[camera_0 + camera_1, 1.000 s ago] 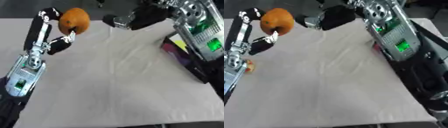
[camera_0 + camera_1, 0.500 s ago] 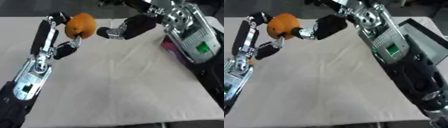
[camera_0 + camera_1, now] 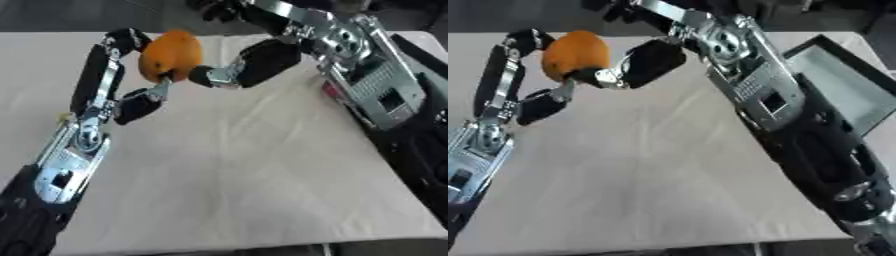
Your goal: Pick up the objects with one hand, pass them to the other hand, and then place them into the box on the other side of the table.
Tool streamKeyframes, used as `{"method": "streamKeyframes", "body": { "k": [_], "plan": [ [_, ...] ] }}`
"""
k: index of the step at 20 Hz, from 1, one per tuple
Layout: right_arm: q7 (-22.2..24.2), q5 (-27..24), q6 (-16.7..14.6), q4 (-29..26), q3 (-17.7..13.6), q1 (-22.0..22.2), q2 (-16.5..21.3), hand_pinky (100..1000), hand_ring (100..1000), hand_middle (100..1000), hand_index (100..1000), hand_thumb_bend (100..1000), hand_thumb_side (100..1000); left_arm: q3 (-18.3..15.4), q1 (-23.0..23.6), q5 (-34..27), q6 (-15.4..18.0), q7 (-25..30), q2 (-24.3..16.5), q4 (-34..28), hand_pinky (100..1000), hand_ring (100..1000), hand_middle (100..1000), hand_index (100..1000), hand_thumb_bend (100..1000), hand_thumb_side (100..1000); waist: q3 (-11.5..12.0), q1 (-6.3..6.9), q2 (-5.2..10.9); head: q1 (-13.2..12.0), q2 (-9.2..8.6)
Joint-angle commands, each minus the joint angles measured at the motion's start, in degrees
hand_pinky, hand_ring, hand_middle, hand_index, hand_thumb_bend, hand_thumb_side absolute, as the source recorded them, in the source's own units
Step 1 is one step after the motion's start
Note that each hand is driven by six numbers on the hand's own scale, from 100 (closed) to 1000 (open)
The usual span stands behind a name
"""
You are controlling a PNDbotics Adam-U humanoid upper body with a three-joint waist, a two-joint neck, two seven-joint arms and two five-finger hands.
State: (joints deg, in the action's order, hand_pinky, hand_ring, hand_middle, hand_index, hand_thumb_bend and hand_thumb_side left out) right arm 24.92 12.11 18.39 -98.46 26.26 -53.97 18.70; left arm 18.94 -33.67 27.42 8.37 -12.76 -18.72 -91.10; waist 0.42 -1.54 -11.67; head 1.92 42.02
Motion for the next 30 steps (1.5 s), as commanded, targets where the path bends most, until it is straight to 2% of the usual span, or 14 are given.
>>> {"method": "streamKeyframes", "body": {
  "k": [1,9,11,14,15,21,25,30],
  "plan": [
    [0.8,0.7,-0.8,0.5,0.1,-1.4,-0.2,948,906,898,899,469,255,0.3,-0.8,-1.4,1.3,0.2,-0.2,-1.5,754,557,530,519,100,124,0.1,0.09,0.91,0.2,-0.01],
    [1.8,2.0,-2.2,2.5,0.9,-2.2,-0.6,946,904,891,893,478,240,1.4,-0.9,-3.2,4.2,1.0,-0.3,-3.3,753,558,529,519,100,122,0.3,0.00,0.89,0.4,-0.08],
    [1.8,2.3,-2.4,3.1,0.9,-2.2,-0.7,945,899,878,882,477,219,1.6,-0.8,-3.5,4.6,1.0,-0.3,-3.8,752,558,529,519,100,121,0.3,-0.01,0.88,0.5,-0.09],
    [1.4,2.3,-2.3,3.6,0.9,-2.1,-0.7,945,871,812,832,456,133,1.9,-0.8,-3.6,5.0,1.1,-0.4,-4.6,751,558,529,520,100,119,0.3,0.02,0.87,0.5,-0.07],
    [1.1,2.0,-2.2,3.6,0.9,-2.1,-0.7,944,858,787,812,442,100,1.9,-0.8,-3.6,5.1,1.1,-0.4,-4.7,751,559,529,520,100,118,0.3,0.02,0.86,0.5,-0.03],
    [-0.2,0.8,-1.1,3.4,0.8,-2.0,-0.4,940,791,609,660,259,100,1.9,-0.6,-2.9,5.4,0.9,-0.7,-5.2,749,560,530,521,100,104,0.3,0.01,0.78,0.2,0.25],
    [-0.1,1.2,-1.3,3.1,0.9,-1.9,-0.3,937,769,573,576,189,100,1.9,-0.5,-2.5,5.4,0.7,-0.6,-5.4,748,559,529,520,100,100,0.3,0.01,0.67,0.2,0.16],
    [-0.2,0.4,-1.8,3.4,0.9,-1.6,-0.4,935,762,578,559,288,100,2.1,-0.3,-2.7,5.6,0.6,-0.4,-5.6,748,557,529,523,100,102,0.3,0.04,0.63,0.3,0.18]
  ]
}}
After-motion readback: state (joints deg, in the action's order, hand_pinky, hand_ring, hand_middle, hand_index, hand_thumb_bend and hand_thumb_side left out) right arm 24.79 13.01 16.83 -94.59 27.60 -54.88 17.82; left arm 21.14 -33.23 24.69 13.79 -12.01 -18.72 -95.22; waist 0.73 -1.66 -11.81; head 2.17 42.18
